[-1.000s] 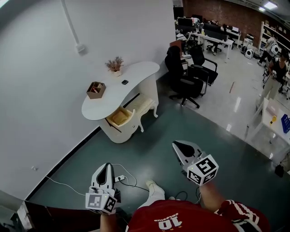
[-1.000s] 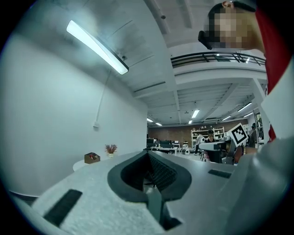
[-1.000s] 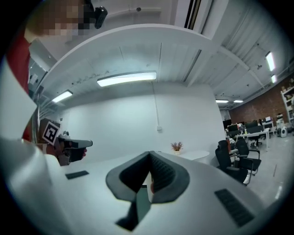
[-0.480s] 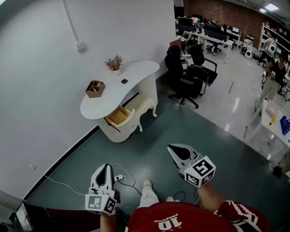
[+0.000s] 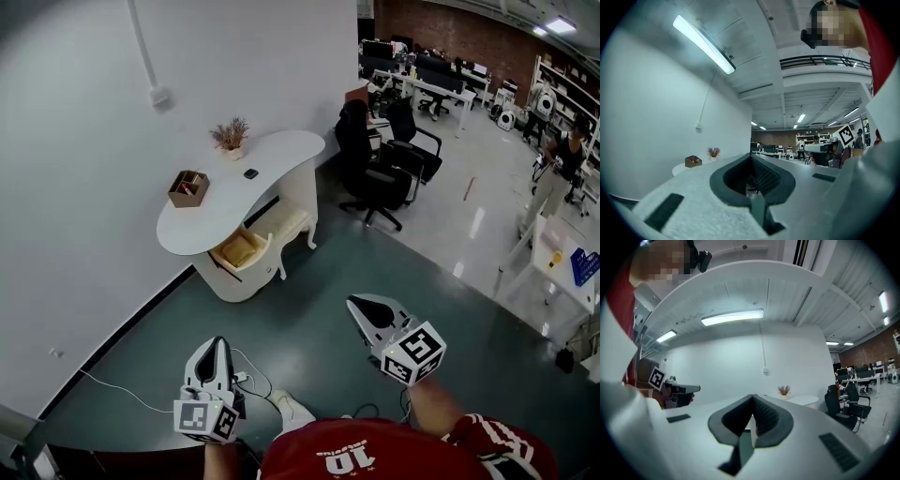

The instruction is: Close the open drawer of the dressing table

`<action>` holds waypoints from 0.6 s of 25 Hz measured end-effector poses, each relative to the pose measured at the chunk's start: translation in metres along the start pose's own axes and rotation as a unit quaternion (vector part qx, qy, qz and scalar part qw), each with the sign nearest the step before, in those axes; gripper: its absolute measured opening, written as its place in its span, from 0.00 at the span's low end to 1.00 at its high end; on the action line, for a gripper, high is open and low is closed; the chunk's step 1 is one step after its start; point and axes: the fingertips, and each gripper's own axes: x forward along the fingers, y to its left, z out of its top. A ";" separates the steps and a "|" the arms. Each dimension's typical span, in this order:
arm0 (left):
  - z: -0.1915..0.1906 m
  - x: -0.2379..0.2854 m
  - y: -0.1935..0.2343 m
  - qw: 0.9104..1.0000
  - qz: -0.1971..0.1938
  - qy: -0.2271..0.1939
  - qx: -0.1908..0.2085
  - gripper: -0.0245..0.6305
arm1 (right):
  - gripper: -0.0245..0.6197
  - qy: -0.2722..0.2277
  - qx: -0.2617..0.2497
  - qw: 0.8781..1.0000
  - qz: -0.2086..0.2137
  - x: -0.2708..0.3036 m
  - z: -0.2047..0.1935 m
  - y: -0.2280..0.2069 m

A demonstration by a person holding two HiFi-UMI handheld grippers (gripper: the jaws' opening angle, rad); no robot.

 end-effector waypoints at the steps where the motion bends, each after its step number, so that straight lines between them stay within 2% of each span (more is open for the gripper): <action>1: 0.002 0.005 0.005 1.000 -0.002 -0.002 0.000 0.04 | 0.05 0.001 -0.003 1.000 0.000 0.007 0.001 0.000; 8: 0.011 0.039 0.044 1.000 -0.009 -0.010 0.012 0.04 | 0.04 -0.016 -0.011 1.000 -0.001 0.063 0.015 -0.006; 11: 0.013 0.049 0.064 1.000 -0.006 -0.008 0.015 0.04 | 0.33 -0.036 -0.001 0.999 0.007 0.089 0.024 -0.006; 13: 0.011 0.053 0.079 1.000 -0.003 -0.007 0.013 0.04 | 0.58 -0.045 0.002 0.999 0.008 0.108 0.027 -0.007; 15: 0.011 0.057 0.093 1.000 0.004 -0.007 0.008 0.04 | 0.71 -0.045 -0.005 0.999 0.003 0.128 0.027 -0.009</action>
